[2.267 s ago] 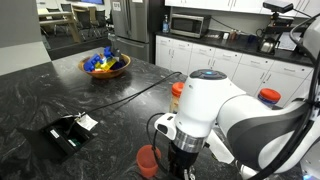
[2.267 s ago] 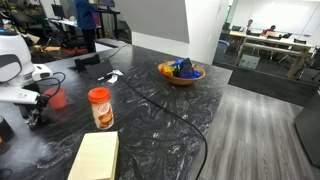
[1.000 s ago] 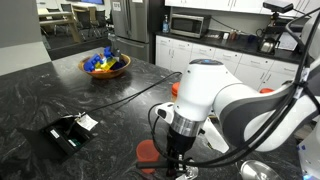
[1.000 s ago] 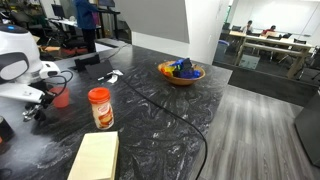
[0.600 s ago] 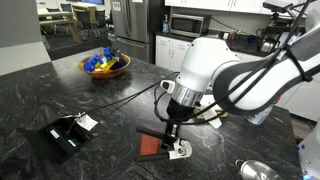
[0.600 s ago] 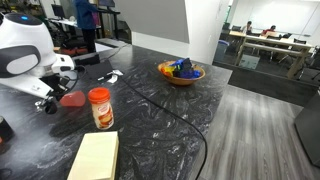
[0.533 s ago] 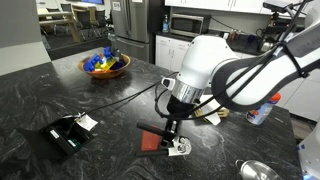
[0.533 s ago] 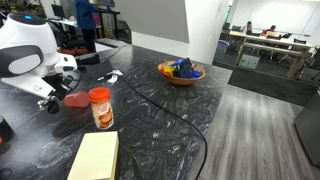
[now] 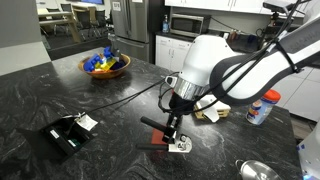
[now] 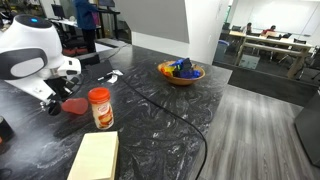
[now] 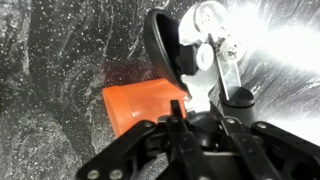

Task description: Move the can opener on the counter

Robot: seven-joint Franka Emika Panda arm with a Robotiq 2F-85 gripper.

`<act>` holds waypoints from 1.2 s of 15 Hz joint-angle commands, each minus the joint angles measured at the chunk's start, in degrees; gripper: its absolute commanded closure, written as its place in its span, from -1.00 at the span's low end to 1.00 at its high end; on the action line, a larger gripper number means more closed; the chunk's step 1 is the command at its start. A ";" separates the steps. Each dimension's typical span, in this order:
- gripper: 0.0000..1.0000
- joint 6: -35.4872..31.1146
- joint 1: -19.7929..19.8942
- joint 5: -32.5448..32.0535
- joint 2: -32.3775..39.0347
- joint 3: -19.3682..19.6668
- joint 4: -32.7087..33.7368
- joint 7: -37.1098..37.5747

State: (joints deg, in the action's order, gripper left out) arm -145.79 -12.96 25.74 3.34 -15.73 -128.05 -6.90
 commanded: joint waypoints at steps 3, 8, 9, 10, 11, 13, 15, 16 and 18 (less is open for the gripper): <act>0.86 -0.30 -0.22 -0.88 -1.89 0.68 -1.48 7.83; 0.86 2.64 -0.35 -6.44 -2.36 1.15 0.41 15.11; 0.86 3.48 -0.40 -7.91 -2.57 1.14 1.07 16.82; 0.86 4.91 -0.47 -9.75 -2.86 1.11 2.11 18.91; 0.86 6.00 -0.59 -11.10 -2.88 1.00 3.14 20.46; 0.86 8.19 -0.95 -14.15 -2.26 0.80 6.11 24.69; 0.86 8.39 -1.50 -15.33 -0.70 0.52 8.98 27.57; 0.86 8.06 -1.84 -15.94 0.40 0.39 10.34 28.82; 0.86 6.64 -2.73 -17.16 3.04 0.28 12.68 31.13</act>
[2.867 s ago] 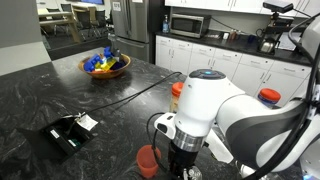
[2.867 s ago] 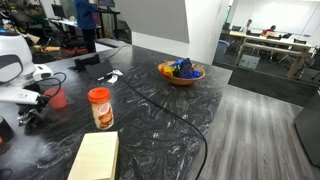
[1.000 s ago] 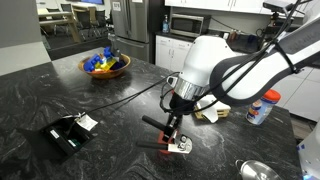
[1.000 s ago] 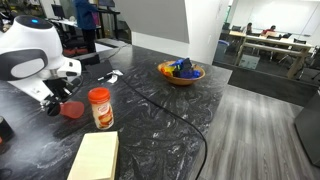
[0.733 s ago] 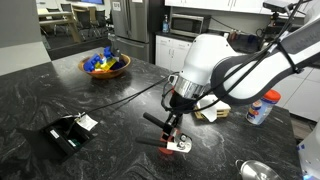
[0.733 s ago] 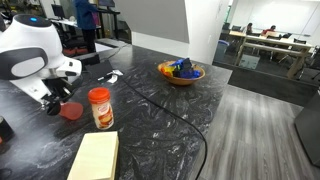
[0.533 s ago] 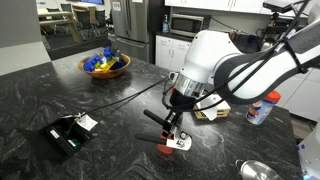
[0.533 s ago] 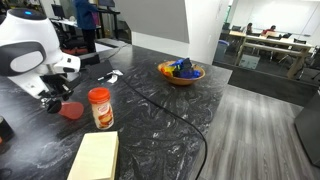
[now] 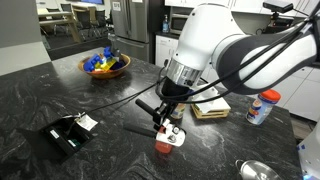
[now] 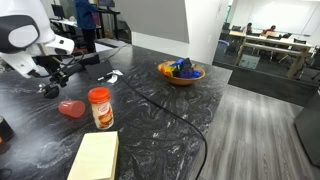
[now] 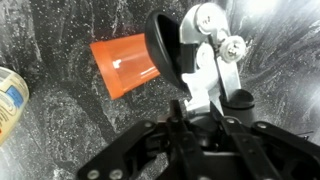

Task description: Move the can opener on the counter

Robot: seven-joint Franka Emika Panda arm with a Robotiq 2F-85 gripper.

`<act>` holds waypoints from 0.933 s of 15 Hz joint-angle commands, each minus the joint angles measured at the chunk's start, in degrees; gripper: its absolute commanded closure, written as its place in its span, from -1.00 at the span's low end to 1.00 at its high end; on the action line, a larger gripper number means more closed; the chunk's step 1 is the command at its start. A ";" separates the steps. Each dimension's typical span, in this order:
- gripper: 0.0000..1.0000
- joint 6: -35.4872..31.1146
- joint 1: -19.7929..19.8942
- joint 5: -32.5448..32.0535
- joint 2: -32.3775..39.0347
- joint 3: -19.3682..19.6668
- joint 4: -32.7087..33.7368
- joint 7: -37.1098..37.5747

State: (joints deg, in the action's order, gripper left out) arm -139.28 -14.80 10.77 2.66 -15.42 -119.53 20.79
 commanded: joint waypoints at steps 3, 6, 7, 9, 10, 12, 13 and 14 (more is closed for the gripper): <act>0.86 0.11 -2.88 -2.69 8.94 -0.15 8.73 5.45; 0.86 0.81 -5.52 -1.56 15.22 -0.02 14.70 8.00; 0.86 0.69 -6.26 -0.96 17.01 0.06 16.46 8.71; 0.86 1.34 -7.67 -0.09 20.64 0.63 19.88 11.58; 0.86 1.06 -8.17 0.34 22.37 1.01 21.23 13.27; 0.86 1.52 -8.88 0.56 24.97 1.81 23.36 16.72; 0.86 1.37 -9.00 0.79 25.96 2.12 23.88 18.22; 0.86 0.84 -9.27 0.62 26.51 2.71 23.94 20.01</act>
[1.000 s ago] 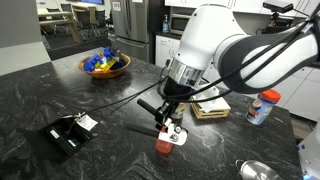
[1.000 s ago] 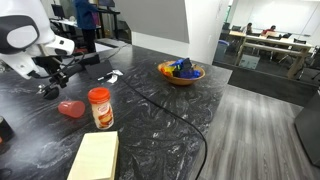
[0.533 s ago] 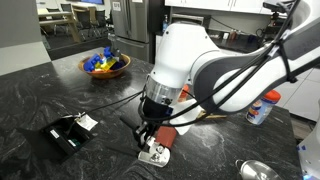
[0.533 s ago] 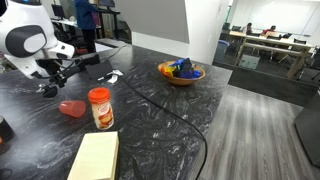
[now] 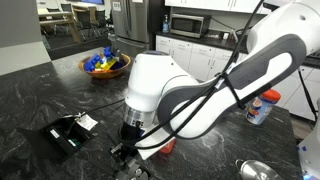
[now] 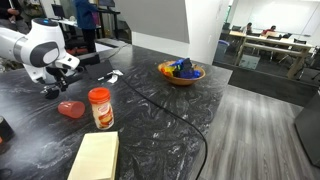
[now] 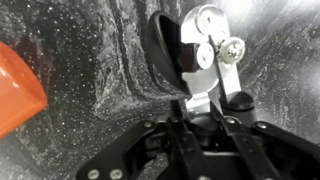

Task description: Move the can opener on the counter

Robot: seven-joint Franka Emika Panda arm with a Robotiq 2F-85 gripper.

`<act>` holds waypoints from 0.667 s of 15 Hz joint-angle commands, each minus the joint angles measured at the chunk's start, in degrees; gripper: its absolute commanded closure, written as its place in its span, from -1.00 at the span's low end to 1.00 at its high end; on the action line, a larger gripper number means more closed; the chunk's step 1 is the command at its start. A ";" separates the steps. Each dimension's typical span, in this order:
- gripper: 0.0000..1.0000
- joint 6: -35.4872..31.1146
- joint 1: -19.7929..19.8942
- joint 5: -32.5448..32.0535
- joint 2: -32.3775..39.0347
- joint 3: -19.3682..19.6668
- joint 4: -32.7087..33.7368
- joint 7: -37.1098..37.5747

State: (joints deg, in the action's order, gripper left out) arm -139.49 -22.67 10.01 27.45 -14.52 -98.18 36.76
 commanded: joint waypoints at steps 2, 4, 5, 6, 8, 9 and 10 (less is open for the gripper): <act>0.86 0.56 -1.47 1.49 2.51 2.50 2.86 7.05; 0.86 0.16 -1.69 0.91 2.52 3.26 2.83 9.93; 0.86 0.16 -1.63 0.89 2.53 3.33 2.95 10.84; 0.80 0.24 -1.51 0.91 2.53 3.29 3.08 11.44; -0.01 0.43 -1.46 0.82 2.57 3.17 3.16 12.50; -0.06 0.45 -1.39 1.00 2.56 3.00 3.10 12.93; -0.17 0.38 -1.40 1.05 2.41 2.91 2.83 13.38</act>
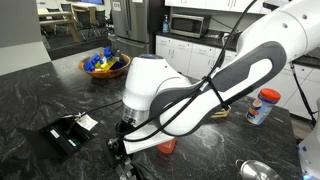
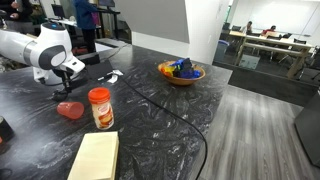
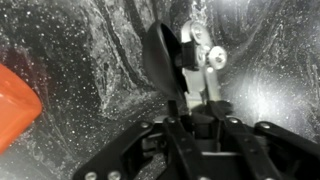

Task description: Move the can opener on the counter

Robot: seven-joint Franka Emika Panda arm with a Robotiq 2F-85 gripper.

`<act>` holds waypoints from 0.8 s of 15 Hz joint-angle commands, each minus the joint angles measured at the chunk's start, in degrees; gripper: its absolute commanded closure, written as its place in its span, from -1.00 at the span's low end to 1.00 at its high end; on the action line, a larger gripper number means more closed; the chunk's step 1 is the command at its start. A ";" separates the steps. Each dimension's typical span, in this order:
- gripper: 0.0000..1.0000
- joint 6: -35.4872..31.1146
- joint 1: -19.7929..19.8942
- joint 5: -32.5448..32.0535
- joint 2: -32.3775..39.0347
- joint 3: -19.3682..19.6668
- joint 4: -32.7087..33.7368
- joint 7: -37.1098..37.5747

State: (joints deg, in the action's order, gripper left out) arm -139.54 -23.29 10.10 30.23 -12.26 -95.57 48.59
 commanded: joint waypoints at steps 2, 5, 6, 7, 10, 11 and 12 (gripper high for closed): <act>-0.46 0.06 -0.87 0.95 -0.71 0.57 -0.27 2.23; -0.89 0.26 -1.07 0.86 -1.11 0.41 -0.43 2.99; -0.97 0.17 -1.33 0.46 -1.49 0.48 -0.74 3.15; -1.00 0.25 -1.13 0.30 -0.05 0.46 0.38 2.17; -0.99 0.25 -1.23 0.26 0.18 0.51 0.39 2.18; -1.00 0.25 -1.23 0.26 0.21 0.53 0.39 2.18; -1.00 0.25 -1.23 0.26 0.21 0.53 0.39 2.19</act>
State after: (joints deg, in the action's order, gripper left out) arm -139.53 -24.06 10.07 30.35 -12.22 -95.49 50.90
